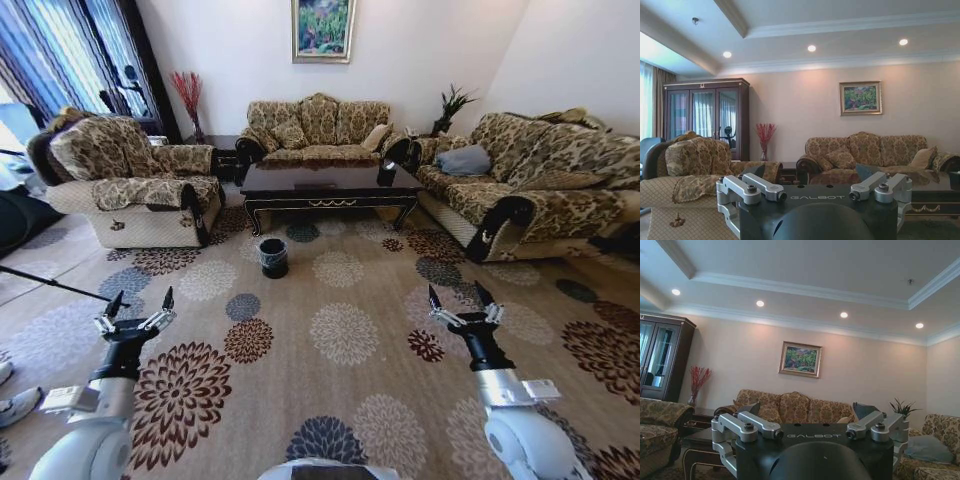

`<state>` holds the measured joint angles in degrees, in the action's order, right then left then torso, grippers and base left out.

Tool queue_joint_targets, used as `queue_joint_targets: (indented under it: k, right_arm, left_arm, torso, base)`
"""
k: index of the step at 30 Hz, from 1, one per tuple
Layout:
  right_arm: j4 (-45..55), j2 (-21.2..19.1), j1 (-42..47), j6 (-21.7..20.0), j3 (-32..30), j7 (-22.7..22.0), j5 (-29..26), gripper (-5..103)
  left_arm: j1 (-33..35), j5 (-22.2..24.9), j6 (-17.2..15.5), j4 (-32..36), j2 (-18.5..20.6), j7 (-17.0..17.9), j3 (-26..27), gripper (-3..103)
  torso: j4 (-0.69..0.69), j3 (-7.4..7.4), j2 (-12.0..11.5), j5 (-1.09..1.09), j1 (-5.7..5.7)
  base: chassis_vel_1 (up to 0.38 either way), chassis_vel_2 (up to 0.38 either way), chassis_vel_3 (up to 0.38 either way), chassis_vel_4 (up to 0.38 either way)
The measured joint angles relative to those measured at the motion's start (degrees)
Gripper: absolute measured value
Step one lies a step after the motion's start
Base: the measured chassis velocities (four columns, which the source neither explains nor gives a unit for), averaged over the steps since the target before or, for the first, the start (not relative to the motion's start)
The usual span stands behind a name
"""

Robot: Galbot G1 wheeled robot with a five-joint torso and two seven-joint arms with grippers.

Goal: Move to the front of the table and pick up the trash from the floor, then place it into the trash bin.

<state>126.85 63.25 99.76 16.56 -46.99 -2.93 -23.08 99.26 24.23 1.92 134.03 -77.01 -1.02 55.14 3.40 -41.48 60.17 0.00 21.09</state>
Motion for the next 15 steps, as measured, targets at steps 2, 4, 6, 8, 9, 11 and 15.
queue_joint_targets:
  k: [2,4,6,8,9,11,15]
  right_arm:
    - [-0.1,0.0,-0.1,0.0,0.0,0.0,-0.1,100]
    - [-0.2,0.0,-0.2,0.0,0.0,0.0,-0.1,100]
    - [-0.2,0.0,-0.2,0.0,0.0,0.0,-0.1,100]
    - [-0.3,0.0,-0.3,0.0,0.0,0.0,-0.1,100]
    - [-0.3,0.0,-0.3,0.0,0.0,0.0,-0.1,100]
    - [-0.4,0.0,-0.3,0.0,0.0,0.0,-0.1,100]
    - [-0.6,0.1,-0.3,0.0,0.1,0.0,-0.1,100]
  left_arm:
    - [-0.1,0.0,0.0,-0.1,0.0,0.0,0.0,100]
    - [-0.2,-0.1,0.1,-0.3,0.0,0.0,0.0,100]
    - [-0.3,-0.1,0.1,-0.4,0.0,0.0,-0.1,100]
    - [-0.4,-0.1,0.1,-0.5,0.0,0.0,-0.1,100]
    - [-0.5,-0.1,0.1,-0.5,0.0,0.0,-0.2,100]
    - [-0.7,-0.2,0.1,-0.7,0.0,0.0,-0.3,100]
    - [-0.8,-0.2,0.1,-0.9,0.0,0.0,-0.5,100]
  torso:
    - [0.00,-0.26,0.5,0.00,0.23]
    - [0.00,-0.67,1.2,0.00,0.51]
    - [0.00,-0.94,1.7,0.00,0.72]
    - [0.00,-1.14,2.0,0.00,0.86]
    - [0.00,-1.35,2.3,0.00,1.02]
    - [0.00,-1.77,3.1,0.00,1.35]
    - [0.00,-2.26,4.0,0.00,1.78]
  base:
    - [0.000,0.000,0.000,0.000]
    - [0.000,0.000,0.000,0.000]
    - [0.000,0.000,0.000,0.000]
    - [0.000,0.000,0.000,0.000]
    - [0.000,0.000,0.000,0.000]
    - [0.000,0.000,0.000,0.000]
    - [0.000,0.000,0.000,0.000]
